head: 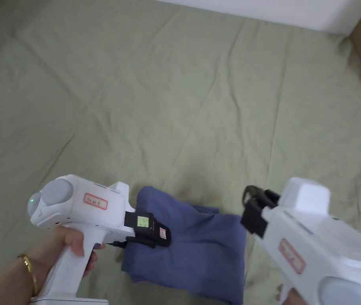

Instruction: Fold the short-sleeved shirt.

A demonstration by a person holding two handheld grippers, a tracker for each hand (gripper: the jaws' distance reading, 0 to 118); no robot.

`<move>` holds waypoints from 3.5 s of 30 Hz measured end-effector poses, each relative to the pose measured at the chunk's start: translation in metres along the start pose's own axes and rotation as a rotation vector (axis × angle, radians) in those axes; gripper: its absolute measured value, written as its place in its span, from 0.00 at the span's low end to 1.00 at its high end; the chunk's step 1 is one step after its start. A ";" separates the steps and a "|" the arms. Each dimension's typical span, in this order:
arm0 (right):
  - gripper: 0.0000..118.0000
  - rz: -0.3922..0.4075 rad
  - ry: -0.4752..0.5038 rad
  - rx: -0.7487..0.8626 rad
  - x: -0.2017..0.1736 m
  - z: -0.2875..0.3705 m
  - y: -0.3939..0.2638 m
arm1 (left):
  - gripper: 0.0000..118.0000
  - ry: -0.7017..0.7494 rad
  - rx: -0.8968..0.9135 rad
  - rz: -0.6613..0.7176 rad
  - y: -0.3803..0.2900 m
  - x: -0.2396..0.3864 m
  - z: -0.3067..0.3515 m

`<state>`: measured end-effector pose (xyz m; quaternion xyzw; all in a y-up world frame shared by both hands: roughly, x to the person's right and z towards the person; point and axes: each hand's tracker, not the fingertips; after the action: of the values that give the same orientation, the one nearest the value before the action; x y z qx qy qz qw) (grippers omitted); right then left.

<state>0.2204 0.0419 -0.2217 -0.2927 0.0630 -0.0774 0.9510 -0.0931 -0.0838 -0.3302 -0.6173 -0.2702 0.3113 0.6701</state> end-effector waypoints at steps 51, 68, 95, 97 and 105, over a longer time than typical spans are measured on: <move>0.00 0.176 -0.112 0.399 0.040 0.148 0.088 | 0.00 0.693 1.361 -0.615 -0.088 0.195 0.217; 0.00 0.158 -0.145 0.367 0.051 0.165 0.019 | 0.00 0.547 1.155 -0.703 -0.161 0.191 0.086; 0.99 0.120 -0.193 0.343 0.057 0.152 0.015 | 1.00 0.624 1.153 -0.667 -0.166 0.183 0.098; 0.99 0.118 -0.195 0.355 0.057 0.153 0.015 | 1.00 0.631 1.152 -0.677 -0.165 0.184 0.098; 0.99 0.118 -0.186 0.347 0.056 0.153 0.016 | 1.00 0.631 1.163 -0.695 -0.166 0.188 0.099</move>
<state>0.3024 0.1285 -0.1094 -0.1261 -0.0222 -0.0037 0.9918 -0.0293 0.1154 -0.1603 -0.1022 -0.0362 -0.0176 0.9940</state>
